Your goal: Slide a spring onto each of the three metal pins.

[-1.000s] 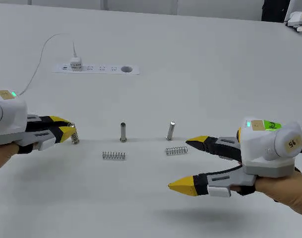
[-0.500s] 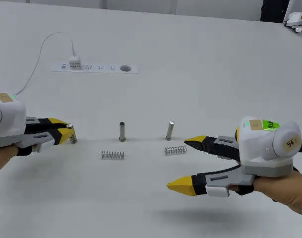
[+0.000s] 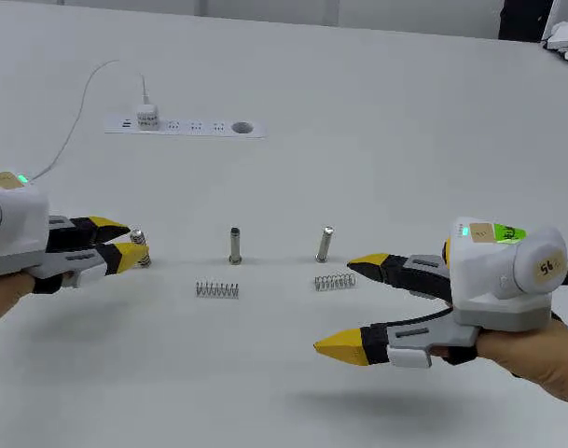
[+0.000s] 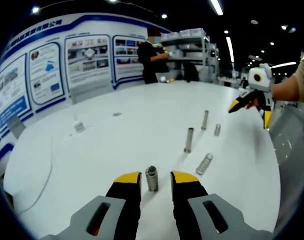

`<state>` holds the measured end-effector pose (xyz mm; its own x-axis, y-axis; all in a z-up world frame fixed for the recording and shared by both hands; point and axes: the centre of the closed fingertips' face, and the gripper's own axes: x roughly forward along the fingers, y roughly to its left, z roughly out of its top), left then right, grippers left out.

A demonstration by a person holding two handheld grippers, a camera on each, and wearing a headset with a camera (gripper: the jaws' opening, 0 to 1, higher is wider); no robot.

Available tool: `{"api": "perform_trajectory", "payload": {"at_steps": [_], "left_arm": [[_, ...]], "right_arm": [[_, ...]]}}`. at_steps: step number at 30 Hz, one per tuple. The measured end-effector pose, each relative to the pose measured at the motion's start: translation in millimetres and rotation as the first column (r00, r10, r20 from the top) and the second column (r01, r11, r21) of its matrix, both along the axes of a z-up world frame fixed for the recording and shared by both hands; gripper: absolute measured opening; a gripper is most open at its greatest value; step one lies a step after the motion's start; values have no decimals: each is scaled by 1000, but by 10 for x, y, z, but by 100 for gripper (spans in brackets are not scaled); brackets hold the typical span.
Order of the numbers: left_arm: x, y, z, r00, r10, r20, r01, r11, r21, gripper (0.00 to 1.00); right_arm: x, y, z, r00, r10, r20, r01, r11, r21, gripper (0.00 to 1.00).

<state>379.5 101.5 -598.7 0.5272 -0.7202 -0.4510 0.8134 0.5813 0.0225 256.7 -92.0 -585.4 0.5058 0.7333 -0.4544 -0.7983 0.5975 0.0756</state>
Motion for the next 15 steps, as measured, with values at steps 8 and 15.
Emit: {"api": "perform_trajectory", "payload": {"at_steps": [8,15], "left_arm": [[-132,109,-3,1000,13,-8,-14,1000,-10,24],[-320,137,-42,1000,-2,-11,2,1000,9,23]], "right_arm": [[6,22,13,1000,4,5,-4,1000,3,72],[10,50,23,1000,9,10,-9,1000,3,72]]}}
